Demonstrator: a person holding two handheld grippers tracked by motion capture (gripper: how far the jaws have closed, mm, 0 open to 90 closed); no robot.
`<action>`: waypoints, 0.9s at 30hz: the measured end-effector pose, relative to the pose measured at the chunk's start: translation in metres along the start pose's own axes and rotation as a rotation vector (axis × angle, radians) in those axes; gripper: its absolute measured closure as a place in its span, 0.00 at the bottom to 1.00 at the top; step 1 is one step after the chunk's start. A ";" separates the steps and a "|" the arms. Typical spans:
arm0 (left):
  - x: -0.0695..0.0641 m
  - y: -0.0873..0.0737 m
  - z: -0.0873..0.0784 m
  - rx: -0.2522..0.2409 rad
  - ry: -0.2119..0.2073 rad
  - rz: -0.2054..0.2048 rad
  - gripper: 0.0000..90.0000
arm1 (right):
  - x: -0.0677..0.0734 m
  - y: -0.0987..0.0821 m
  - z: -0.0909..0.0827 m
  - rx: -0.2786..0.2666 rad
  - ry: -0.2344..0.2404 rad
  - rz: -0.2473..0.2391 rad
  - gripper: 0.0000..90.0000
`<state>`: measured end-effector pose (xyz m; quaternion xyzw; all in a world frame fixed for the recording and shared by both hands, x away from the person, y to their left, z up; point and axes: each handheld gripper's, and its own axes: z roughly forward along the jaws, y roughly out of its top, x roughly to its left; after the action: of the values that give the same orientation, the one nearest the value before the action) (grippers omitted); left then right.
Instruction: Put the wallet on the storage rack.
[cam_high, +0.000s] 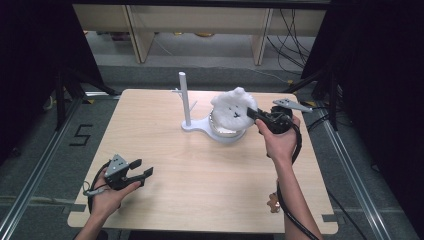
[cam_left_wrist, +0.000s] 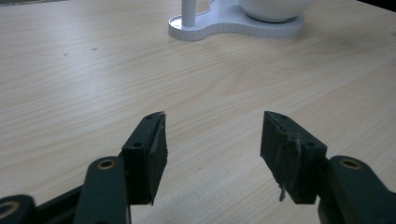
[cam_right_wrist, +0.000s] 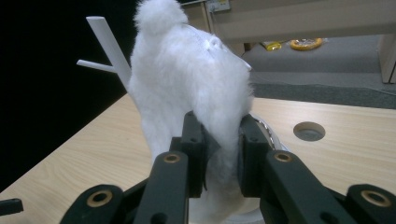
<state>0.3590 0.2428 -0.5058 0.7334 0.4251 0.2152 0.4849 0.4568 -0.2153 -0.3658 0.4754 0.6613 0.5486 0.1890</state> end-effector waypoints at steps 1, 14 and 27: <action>0.000 0.000 0.000 0.001 0.001 0.001 0.45 | -0.001 0.001 0.001 0.005 -0.004 -0.004 0.86; -0.001 -0.001 0.002 0.003 -0.011 -0.003 0.45 | -0.007 0.000 0.019 0.030 -0.034 0.015 0.86; -0.001 -0.002 0.002 0.011 -0.009 -0.002 0.45 | -0.015 -0.010 0.035 0.069 -0.050 0.035 0.86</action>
<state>0.3588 0.2409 -0.5079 0.7366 0.4247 0.2094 0.4829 0.4868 -0.2081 -0.3904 0.5068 0.6664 0.5165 0.1794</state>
